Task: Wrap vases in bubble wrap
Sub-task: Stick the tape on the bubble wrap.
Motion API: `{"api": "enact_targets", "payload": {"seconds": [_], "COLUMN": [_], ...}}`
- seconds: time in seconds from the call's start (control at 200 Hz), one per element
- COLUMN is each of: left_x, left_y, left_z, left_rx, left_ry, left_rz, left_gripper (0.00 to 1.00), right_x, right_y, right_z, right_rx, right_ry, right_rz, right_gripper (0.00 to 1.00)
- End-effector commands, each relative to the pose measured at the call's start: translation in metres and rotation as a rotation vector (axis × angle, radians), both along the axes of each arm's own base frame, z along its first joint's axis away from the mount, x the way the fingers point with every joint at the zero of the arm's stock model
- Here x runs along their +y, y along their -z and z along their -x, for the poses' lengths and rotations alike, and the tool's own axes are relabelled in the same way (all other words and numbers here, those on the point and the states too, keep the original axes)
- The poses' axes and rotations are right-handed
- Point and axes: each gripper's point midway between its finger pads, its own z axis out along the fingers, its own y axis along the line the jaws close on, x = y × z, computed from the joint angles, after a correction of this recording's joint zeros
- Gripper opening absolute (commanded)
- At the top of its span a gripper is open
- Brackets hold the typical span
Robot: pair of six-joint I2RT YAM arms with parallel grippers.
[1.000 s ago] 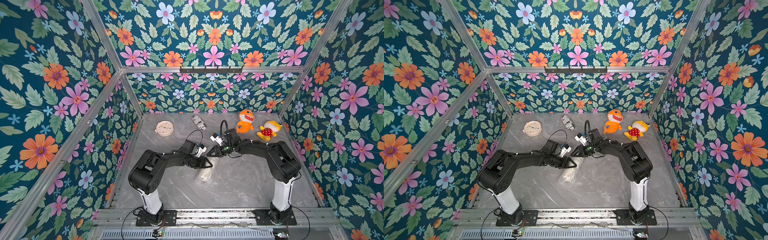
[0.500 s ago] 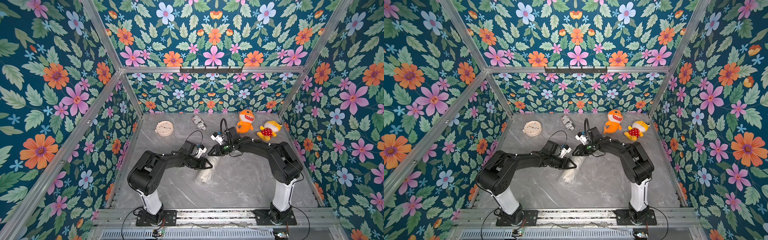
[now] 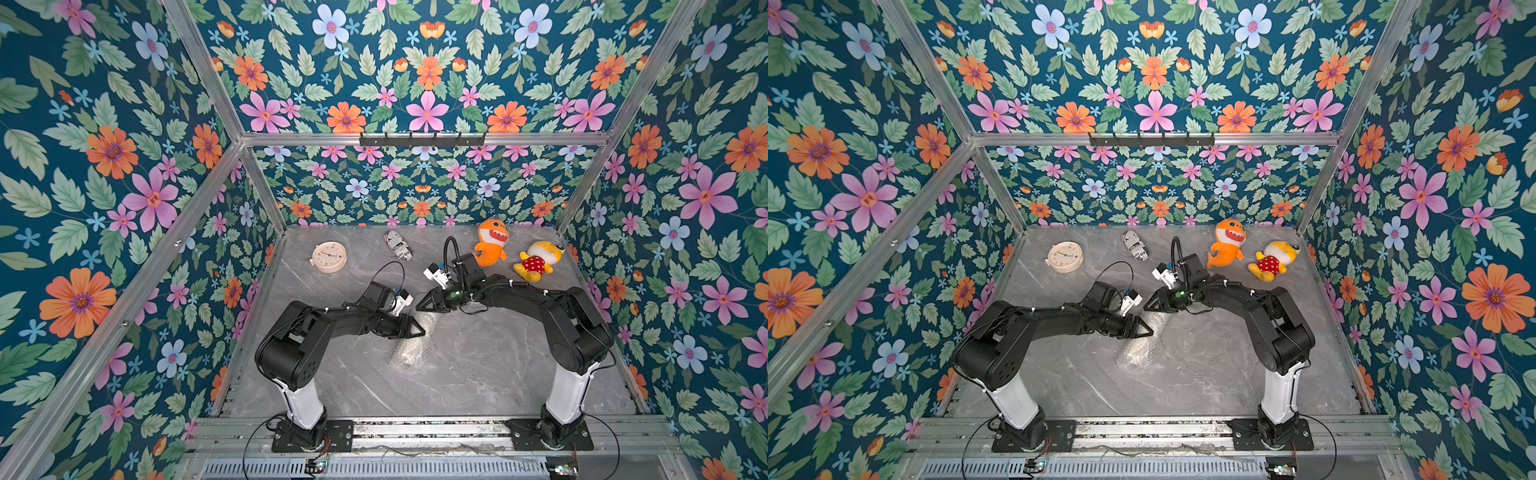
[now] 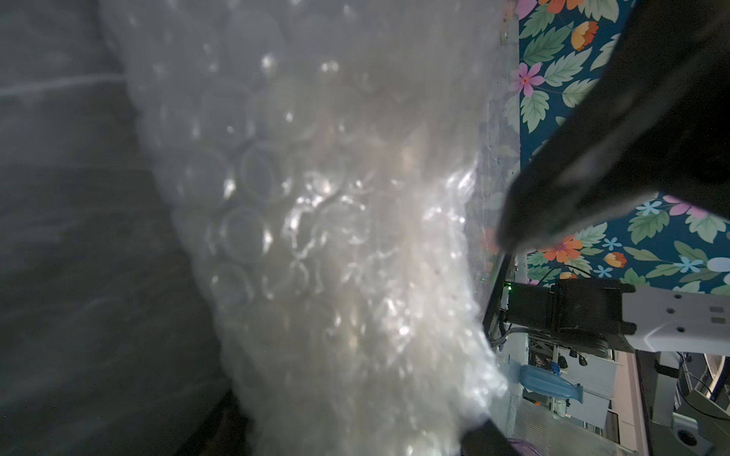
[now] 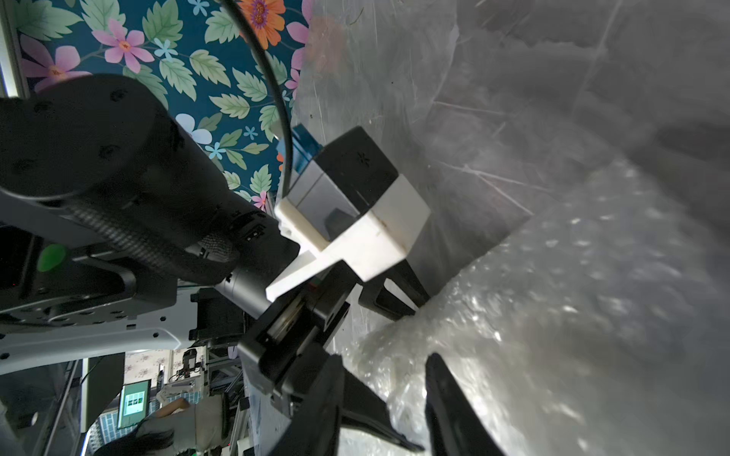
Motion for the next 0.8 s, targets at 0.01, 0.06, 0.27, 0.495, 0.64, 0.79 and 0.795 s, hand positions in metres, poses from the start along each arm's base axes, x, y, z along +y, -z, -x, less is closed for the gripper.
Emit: {"api": "enact_targets", "payload": {"seconds": [0.01, 0.06, 0.27, 0.495, 0.64, 0.79, 0.795], "left_x": [0.001, 0.000, 0.001, 0.000, 0.000, 0.000, 0.000], "left_y": [0.002, 0.002, 0.002, 0.003, 0.002, 0.004, 0.003], "left_z": [0.002, 0.002, 0.002, 0.001, -0.001, 0.000, 0.000], "left_rx": [0.012, 0.012, 0.009, 0.013, 0.007, 0.010, 0.009], "left_ry": [0.005, 0.005, 0.007, 0.007, 0.001, -0.003, -0.004], "left_rz": [-0.008, -0.008, -0.011, -0.011, -0.011, -0.010, -0.010], "left_gripper": [0.24, 0.24, 0.23, 0.23, 0.23, 0.23, 0.23], "right_x": [0.012, 0.013, 0.001, 0.005, 0.009, 0.013, 0.013], "right_y": [0.003, 0.013, 0.055, -0.014, -0.029, 0.011, 0.012], "right_z": [0.001, 0.001, 0.011, -0.010, -0.007, 0.012, 0.012], "right_rx": [0.011, 0.028, 0.086, -0.040, -0.043, 0.049, 0.051], "right_ry": [-0.024, -0.023, -0.007, -0.002, -0.012, -0.015, -0.014], "right_rz": [-0.034, -0.020, 0.104, 0.019, -0.023, -0.016, -0.015], "right_gripper": [0.36, 0.36, 0.32, 0.32, 0.32, 0.32, 0.32]}}
